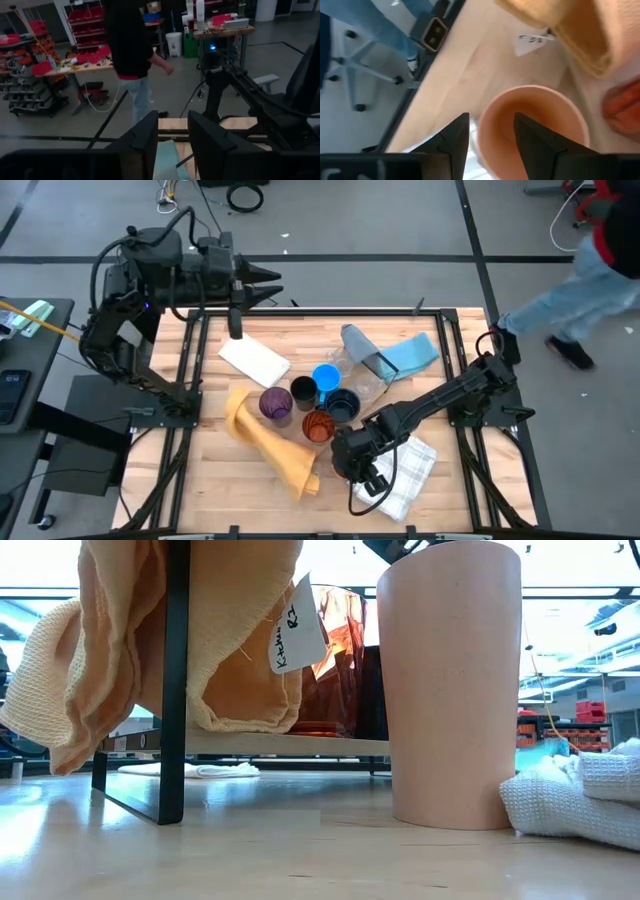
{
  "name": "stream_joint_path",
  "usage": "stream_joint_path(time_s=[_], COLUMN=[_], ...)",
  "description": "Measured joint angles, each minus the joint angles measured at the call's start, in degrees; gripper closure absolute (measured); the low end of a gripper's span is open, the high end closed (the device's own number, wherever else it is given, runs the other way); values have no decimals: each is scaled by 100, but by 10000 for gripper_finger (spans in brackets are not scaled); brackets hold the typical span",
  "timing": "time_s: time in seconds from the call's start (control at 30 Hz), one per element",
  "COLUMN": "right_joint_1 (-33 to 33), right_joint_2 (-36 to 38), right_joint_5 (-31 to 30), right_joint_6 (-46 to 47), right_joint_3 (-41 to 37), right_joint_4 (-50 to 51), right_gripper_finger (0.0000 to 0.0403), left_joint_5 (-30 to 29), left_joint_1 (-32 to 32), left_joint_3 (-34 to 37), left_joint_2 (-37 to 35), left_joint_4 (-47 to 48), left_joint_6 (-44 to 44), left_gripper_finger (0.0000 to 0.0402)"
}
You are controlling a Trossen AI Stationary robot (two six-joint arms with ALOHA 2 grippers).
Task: Stack small to large cups/mugs on shelf
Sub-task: Put the orange cup on the shelf
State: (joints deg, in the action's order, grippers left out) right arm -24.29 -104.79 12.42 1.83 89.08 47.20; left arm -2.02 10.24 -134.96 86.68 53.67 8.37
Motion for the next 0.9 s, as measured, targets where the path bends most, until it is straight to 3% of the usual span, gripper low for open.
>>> stream_joint_path(time_s=[0.2, 0.9], right_joint_1=[4, -76], right_joint_2=[-4, -98], right_joint_5=[-172, 306], right_joint_6=[-55, -33], right_joint_3=[-1, -322], right_joint_4=[-9, -87], right_gripper_finger=[244, 242], left_joint_5=[-1, -5], left_joint_1=[0, 149], left_joint_3=[-4, -2], left_joint_2=[-64, -83], left_joint_4=[-26, -17], left_joint_6=[3, 25], left_gripper_finger=[282, 283])
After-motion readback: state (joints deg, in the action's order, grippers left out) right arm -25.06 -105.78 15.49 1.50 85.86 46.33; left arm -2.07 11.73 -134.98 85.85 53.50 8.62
